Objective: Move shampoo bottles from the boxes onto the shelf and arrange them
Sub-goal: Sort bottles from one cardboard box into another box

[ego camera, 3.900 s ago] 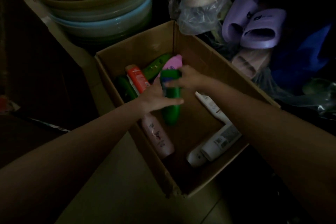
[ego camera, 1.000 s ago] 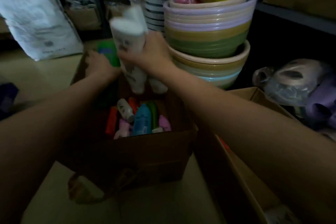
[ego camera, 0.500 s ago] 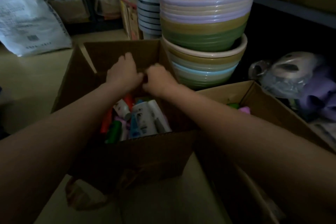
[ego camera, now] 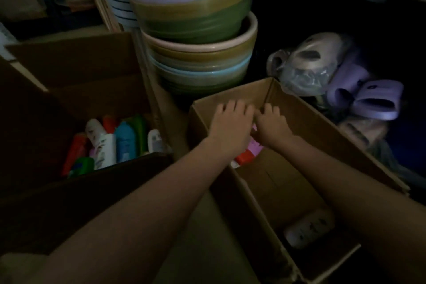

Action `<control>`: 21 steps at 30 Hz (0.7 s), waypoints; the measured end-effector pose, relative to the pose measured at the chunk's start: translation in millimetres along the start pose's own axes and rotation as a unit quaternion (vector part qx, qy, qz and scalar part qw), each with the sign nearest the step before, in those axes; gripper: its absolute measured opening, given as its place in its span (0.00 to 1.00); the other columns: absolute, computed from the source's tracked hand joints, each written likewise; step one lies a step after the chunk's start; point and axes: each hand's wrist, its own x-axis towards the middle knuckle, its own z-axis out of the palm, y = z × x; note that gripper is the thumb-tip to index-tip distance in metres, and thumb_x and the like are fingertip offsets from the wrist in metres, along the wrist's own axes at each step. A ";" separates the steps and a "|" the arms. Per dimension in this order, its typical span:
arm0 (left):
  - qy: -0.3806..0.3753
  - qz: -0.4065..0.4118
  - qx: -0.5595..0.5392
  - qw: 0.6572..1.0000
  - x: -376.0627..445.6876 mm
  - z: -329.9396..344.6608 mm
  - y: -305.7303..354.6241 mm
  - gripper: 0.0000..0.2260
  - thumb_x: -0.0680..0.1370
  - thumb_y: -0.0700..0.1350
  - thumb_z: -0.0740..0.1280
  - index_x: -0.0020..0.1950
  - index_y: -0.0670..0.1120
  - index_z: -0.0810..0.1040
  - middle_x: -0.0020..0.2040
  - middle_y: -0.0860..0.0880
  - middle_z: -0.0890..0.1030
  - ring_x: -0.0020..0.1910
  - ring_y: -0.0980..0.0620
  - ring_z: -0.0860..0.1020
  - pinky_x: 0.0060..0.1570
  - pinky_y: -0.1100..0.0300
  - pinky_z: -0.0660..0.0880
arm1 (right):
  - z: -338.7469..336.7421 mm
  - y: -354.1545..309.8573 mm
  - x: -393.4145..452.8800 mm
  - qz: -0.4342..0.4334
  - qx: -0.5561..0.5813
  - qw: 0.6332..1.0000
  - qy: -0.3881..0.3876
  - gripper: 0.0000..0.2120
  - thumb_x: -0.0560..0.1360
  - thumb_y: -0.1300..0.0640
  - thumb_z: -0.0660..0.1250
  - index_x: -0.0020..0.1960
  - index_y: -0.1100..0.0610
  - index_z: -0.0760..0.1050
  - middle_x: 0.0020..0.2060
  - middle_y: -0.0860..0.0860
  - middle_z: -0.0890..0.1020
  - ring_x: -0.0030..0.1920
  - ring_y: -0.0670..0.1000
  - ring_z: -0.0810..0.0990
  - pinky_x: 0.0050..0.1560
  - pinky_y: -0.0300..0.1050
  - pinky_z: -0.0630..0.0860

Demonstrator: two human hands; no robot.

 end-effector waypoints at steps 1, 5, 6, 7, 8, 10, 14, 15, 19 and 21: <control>-0.038 0.002 0.005 0.999 0.0 15.1 2.5 0.21 0.79 0.48 0.59 0.70 0.44 0.60 0.68 0.44 0.65 0.68 0.45 0.64 0.66 0.51 0.59 | 12.8 4.5 -0.8 -0.008 0.003 1.000 -0.020 0.25 0.78 0.50 0.59 0.71 0.60 0.60 0.67 0.61 0.62 0.68 0.61 0.62 0.66 0.55 0.62; -0.148 -0.006 0.062 0.987 8.1 54.6 -8.4 0.26 0.80 0.49 0.56 0.74 0.40 0.54 0.73 0.41 0.60 0.73 0.45 0.58 0.72 0.52 0.50 | 60.8 6.0 9.2 -0.033 0.034 0.996 -0.081 0.27 0.79 0.50 0.57 0.73 0.60 0.57 0.70 0.61 0.61 0.70 0.61 0.61 0.68 0.54 0.61; -0.165 -0.012 0.076 0.983 10.9 59.5 -13.2 0.27 0.80 0.49 0.56 0.75 0.39 0.51 0.74 0.41 0.58 0.74 0.45 0.56 0.72 0.51 0.49 | 71.0 2.7 12.8 -0.040 0.049 0.994 -0.083 0.26 0.78 0.49 0.58 0.72 0.60 0.58 0.68 0.61 0.63 0.68 0.61 0.63 0.66 0.54 0.62; -0.177 -0.020 0.086 0.980 13.8 63.3 -17.5 0.28 0.80 0.49 0.56 0.75 0.39 0.50 0.75 0.40 0.57 0.74 0.44 0.55 0.73 0.51 0.49 | 82.8 -1.8 17.0 -0.050 0.063 0.993 -0.089 0.27 0.78 0.48 0.59 0.72 0.59 0.58 0.67 0.61 0.65 0.66 0.61 0.65 0.64 0.53 0.65; -0.184 -0.028 0.090 0.978 16.1 66.5 -20.8 0.28 0.80 0.49 0.56 0.75 0.38 0.50 0.75 0.40 0.57 0.74 0.44 0.55 0.73 0.50 0.49 | 93.1 -7.4 19.6 -0.054 0.085 0.990 -0.096 0.28 0.78 0.48 0.59 0.73 0.58 0.56 0.66 0.61 0.66 0.65 0.61 0.67 0.62 0.53 0.66; -0.193 -0.038 0.093 0.976 20.7 71.8 -22.7 0.27 0.80 0.49 0.55 0.75 0.38 0.51 0.74 0.40 0.58 0.74 0.44 0.56 0.73 0.50 0.49 | 110.6 -19.5 21.4 -0.040 0.137 0.983 -0.118 0.31 0.78 0.49 0.59 0.75 0.56 0.50 0.70 0.60 0.63 0.66 0.60 0.65 0.63 0.54 0.66; -0.201 -0.022 0.092 0.975 29.9 80.8 -16.4 0.27 0.79 0.48 0.56 0.74 0.38 0.51 0.74 0.39 0.59 0.74 0.44 0.57 0.74 0.50 0.49 | 129.9 -31.4 23.1 -0.020 0.081 0.992 -0.092 0.34 0.78 0.53 0.61 0.76 0.58 0.45 0.70 0.62 0.60 0.68 0.60 0.62 0.64 0.54 0.65; -0.202 -0.017 0.093 0.975 32.3 82.4 -15.4 0.27 0.79 0.47 0.56 0.74 0.38 0.51 0.74 0.39 0.59 0.74 0.44 0.57 0.74 0.50 0.49 | 130.6 -31.9 24.1 -0.009 0.078 0.994 -0.083 0.34 0.77 0.54 0.62 0.75 0.58 0.46 0.68 0.62 0.62 0.66 0.60 0.64 0.63 0.53 0.66; -0.204 -0.014 0.107 0.973 39.1 89.8 -17.8 0.29 0.80 0.49 0.55 0.75 0.38 0.49 0.74 0.38 0.57 0.75 0.43 0.55 0.74 0.50 0.47 | 132.2 -28.4 27.0 0.087 0.206 0.969 -0.102 0.34 0.73 0.49 0.68 0.70 0.60 0.55 0.63 0.60 0.68 0.61 0.60 0.72 0.59 0.52 0.67; -0.198 -0.008 0.122 0.972 43.2 91.5 -17.2 0.31 0.79 0.50 0.56 0.75 0.39 0.47 0.75 0.38 0.55 0.75 0.42 0.54 0.74 0.49 0.46 | 132.3 -19.9 20.7 0.098 0.223 0.967 -0.077 0.34 0.71 0.46 0.69 0.68 0.60 0.58 0.62 0.60 0.69 0.59 0.59 0.73 0.58 0.51 0.68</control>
